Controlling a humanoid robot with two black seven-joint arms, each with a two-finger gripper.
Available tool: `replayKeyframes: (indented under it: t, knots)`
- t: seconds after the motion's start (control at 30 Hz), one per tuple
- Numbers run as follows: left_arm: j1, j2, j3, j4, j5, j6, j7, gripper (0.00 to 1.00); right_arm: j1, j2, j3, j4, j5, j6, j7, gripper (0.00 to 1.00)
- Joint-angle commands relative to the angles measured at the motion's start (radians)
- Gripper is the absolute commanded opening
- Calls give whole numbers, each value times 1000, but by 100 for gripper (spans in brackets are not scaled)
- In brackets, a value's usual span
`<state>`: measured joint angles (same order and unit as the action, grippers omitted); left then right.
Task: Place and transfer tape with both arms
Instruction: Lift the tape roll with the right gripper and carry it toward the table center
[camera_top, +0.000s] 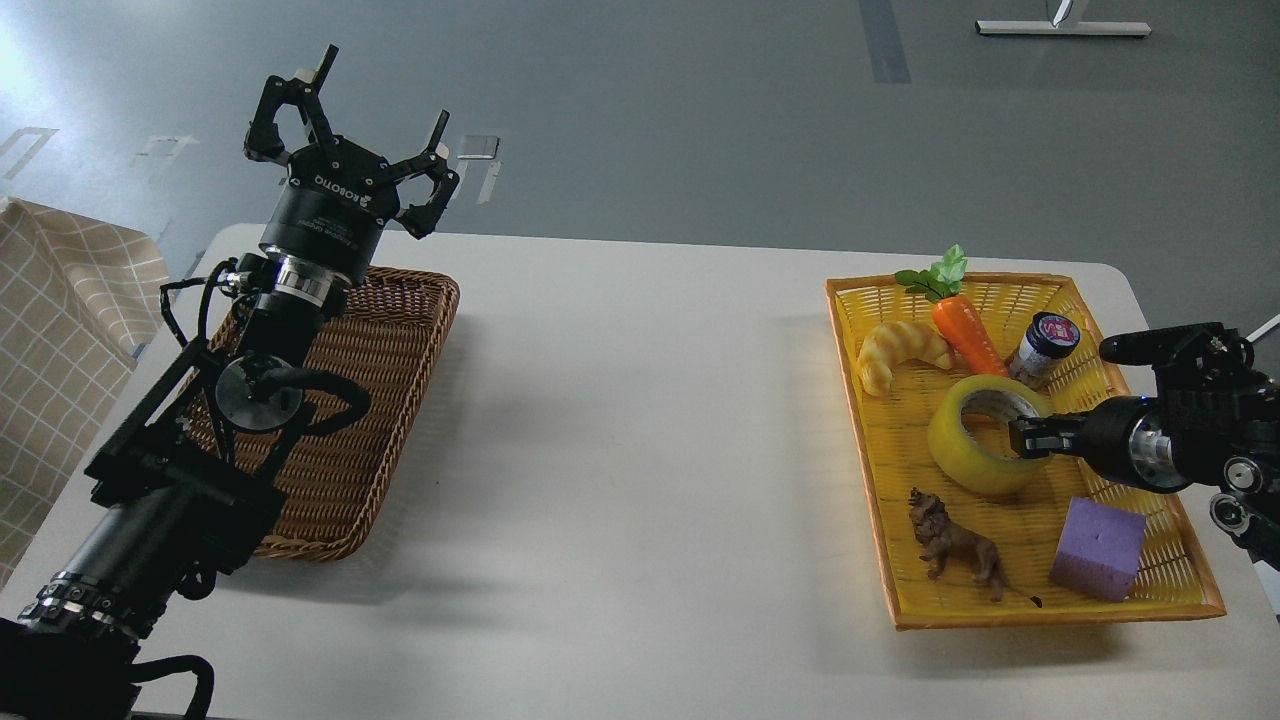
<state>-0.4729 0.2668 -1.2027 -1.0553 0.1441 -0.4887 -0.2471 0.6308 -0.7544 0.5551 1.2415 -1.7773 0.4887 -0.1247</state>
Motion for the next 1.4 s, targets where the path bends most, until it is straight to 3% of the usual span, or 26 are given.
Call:
replayKeyframes:
  t: [0.0, 0.2, 0.47, 0.87, 1.37]
  knots:
    - [-1, 0, 0, 0, 0, 0, 0, 98, 10, -39, 6, 44, 2, 0, 0, 0]
    - [-3, -3, 0, 0, 0, 0, 0, 98, 70, -111, 11, 162, 9, 0, 0, 0]
    - [-6, 0, 2, 0, 0, 0, 2, 98, 202, -79, 49, 176, 12, 0, 2, 0]
    - [-7, 0, -2, 0, 0, 0, 0, 98, 311, 256, 22, 64, -4, 0, -6, 0]
    - [-3, 0, -2, -2, 0, 0, 0, 98, 343, 518, -124, -123, -7, 0, -6, 0]
